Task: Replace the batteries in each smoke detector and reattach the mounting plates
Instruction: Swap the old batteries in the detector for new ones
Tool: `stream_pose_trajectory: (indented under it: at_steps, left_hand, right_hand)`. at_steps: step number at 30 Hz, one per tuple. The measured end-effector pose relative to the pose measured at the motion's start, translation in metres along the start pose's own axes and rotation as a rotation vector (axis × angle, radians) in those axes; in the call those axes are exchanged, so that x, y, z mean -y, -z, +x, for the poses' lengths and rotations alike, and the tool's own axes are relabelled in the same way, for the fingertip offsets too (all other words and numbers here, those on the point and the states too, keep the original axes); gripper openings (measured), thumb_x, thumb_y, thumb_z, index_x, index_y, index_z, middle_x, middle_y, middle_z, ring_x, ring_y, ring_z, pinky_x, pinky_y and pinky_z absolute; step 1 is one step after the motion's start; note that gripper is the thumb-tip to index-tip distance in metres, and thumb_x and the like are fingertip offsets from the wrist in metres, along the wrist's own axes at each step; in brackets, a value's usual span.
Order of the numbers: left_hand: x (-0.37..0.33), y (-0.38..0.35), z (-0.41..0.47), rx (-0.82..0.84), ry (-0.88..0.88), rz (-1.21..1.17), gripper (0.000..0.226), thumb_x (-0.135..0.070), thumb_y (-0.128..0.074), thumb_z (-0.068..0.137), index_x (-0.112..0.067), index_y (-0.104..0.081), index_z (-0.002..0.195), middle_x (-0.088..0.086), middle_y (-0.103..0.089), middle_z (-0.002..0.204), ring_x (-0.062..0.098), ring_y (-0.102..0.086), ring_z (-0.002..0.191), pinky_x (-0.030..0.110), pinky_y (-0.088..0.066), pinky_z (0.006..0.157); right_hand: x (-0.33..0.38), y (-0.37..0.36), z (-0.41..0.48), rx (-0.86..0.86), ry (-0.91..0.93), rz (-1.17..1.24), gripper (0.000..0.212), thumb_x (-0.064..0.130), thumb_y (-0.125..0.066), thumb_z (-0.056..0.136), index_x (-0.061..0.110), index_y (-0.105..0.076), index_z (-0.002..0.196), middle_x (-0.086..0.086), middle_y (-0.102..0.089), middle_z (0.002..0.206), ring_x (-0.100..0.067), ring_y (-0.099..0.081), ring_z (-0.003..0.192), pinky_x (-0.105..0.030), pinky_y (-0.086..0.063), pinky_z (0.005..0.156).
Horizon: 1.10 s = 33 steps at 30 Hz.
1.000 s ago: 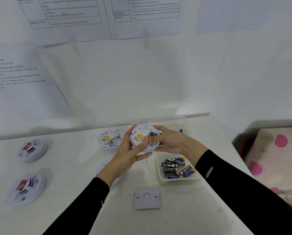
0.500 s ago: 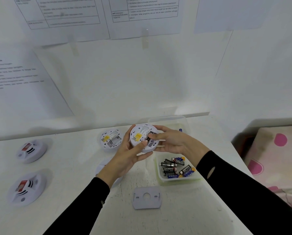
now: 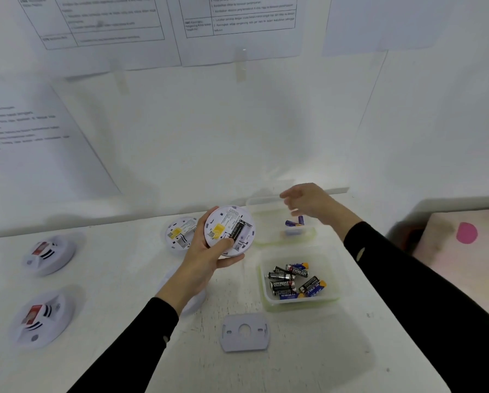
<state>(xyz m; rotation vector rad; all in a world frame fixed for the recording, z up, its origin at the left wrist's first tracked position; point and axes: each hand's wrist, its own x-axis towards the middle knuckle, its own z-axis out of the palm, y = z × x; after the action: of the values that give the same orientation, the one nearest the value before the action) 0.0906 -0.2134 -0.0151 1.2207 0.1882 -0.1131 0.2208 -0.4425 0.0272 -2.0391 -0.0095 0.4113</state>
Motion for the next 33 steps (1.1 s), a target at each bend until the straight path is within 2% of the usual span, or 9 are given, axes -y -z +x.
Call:
stream_pose_trajectory:
  at_steps: [4, 6, 9, 12, 16, 20, 25, 30, 33]
  left_hand:
    - [-0.008, 0.002, 0.004, 0.038, 0.032, -0.059, 0.066, 0.011, -0.053, 0.093, -0.039, -0.049, 0.137, 0.002, -0.06, 0.134, 0.028, -0.067, 0.113, 0.045, -0.061, 0.08]
    - [-0.011, 0.002, 0.007, 0.041, 0.066, -0.123, 0.055, 0.002, -0.05, 0.097, -0.038, -0.052, 0.135, 0.004, -0.061, 0.134, 0.03, -0.068, 0.112, 0.044, -0.062, 0.078]
    - [-0.013, 0.003, 0.009, 0.034, 0.104, -0.187, 0.046, -0.006, -0.046, 0.099, -0.037, -0.055, 0.132, 0.006, -0.062, 0.133, 0.034, -0.067, 0.113, 0.044, -0.061, 0.074]
    - [-0.012, 0.006, 0.009, 0.044, 0.11, -0.188, 0.043, -0.011, -0.049, 0.099, -0.033, -0.052, 0.137, 0.007, -0.062, 0.134, 0.036, -0.065, 0.117, 0.045, -0.061, 0.075]
    - [-0.011, 0.011, 0.009, 0.019, 0.098, -0.217, 0.049, -0.022, -0.058, 0.093, -0.029, -0.049, 0.141, 0.008, -0.062, 0.136, 0.036, -0.065, 0.116, 0.047, -0.06, 0.077]
    - [-0.01, 0.01, 0.012, -0.011, 0.087, -0.252, 0.043, -0.031, -0.042, 0.103, -0.025, -0.046, 0.145, 0.007, -0.059, 0.139, 0.036, -0.064, 0.117, 0.051, -0.061, 0.079]
    - [-0.007, 0.004, 0.012, -0.016, 0.082, -0.206, 0.043, -0.032, -0.039, 0.105, -0.024, -0.045, 0.146, 0.009, -0.059, 0.14, 0.037, -0.063, 0.119, 0.052, -0.06, 0.082]
    - [-0.006, -0.001, 0.009, -0.027, 0.085, -0.212, 0.039, -0.031, -0.038, 0.106, -0.025, -0.046, 0.144, 0.009, -0.061, 0.137, 0.035, -0.067, 0.113, 0.049, -0.061, 0.077]
    - [-0.006, -0.003, 0.007, -0.044, 0.078, -0.205, 0.038, -0.032, -0.037, 0.106, -0.027, -0.047, 0.143, 0.009, -0.061, 0.137, 0.034, -0.068, 0.111, 0.049, -0.061, 0.078]
  right_hand:
    - [-0.011, -0.002, 0.016, 0.184, 0.032, -0.701, 0.018, 0.008, -0.066, 0.085, 0.011, -0.073, 0.101, 0.002, -0.069, 0.09, -0.011, -0.06, 0.074, -0.016, -0.044, 0.064]
    - [-0.017, -0.008, 0.024, 0.178, 0.064, -0.88, 0.02, 0.011, -0.067, 0.087, 0.009, -0.072, 0.106, -0.002, -0.069, 0.107, -0.017, -0.063, 0.087, -0.02, -0.044, 0.074]
    - [-0.022, -0.013, 0.031, 0.116, 0.083, -0.974, 0.024, 0.014, -0.065, 0.088, 0.007, -0.07, 0.11, -0.008, -0.067, 0.113, -0.021, -0.056, 0.079, -0.024, -0.042, 0.069]
    - [-0.026, -0.014, 0.031, 0.095, 0.117, -0.81, 0.033, 0.01, -0.061, 0.089, 0.018, -0.062, 0.121, -0.003, -0.059, 0.107, -0.02, -0.057, 0.081, -0.022, -0.042, 0.068]
    - [-0.013, -0.015, 0.009, -0.016, 0.236, -0.294, 0.028, 0.011, -0.06, 0.091, 0.024, -0.063, 0.116, -0.008, -0.064, 0.095, -0.012, -0.057, 0.07, -0.009, -0.041, 0.052]
    - [0.009, -0.032, -0.036, 0.004, 0.371, 0.135, 0.024, 0.012, -0.063, 0.091, 0.025, -0.064, 0.112, -0.008, -0.068, 0.095, -0.015, -0.068, 0.081, -0.027, -0.055, 0.077]
    - [0.013, -0.051, -0.065, 0.003, 0.512, -0.119, 0.033, 0.01, -0.056, 0.095, 0.027, -0.062, 0.122, -0.001, -0.062, 0.101, -0.011, -0.065, 0.083, -0.01, -0.046, 0.072]
    - [0.014, -0.056, -0.063, -0.027, 0.448, -0.137, 0.01, 0.015, -0.077, 0.079, 0.014, -0.072, 0.088, 0.011, -0.064, 0.078, 0.003, -0.058, 0.066, -0.008, -0.04, 0.062]
    - [0.016, -0.059, -0.057, -0.074, 0.531, -0.239, 0.019, 0.014, -0.073, 0.083, 0.01, -0.075, 0.101, 0.004, -0.056, 0.087, -0.003, -0.052, 0.072, -0.005, -0.037, 0.067]
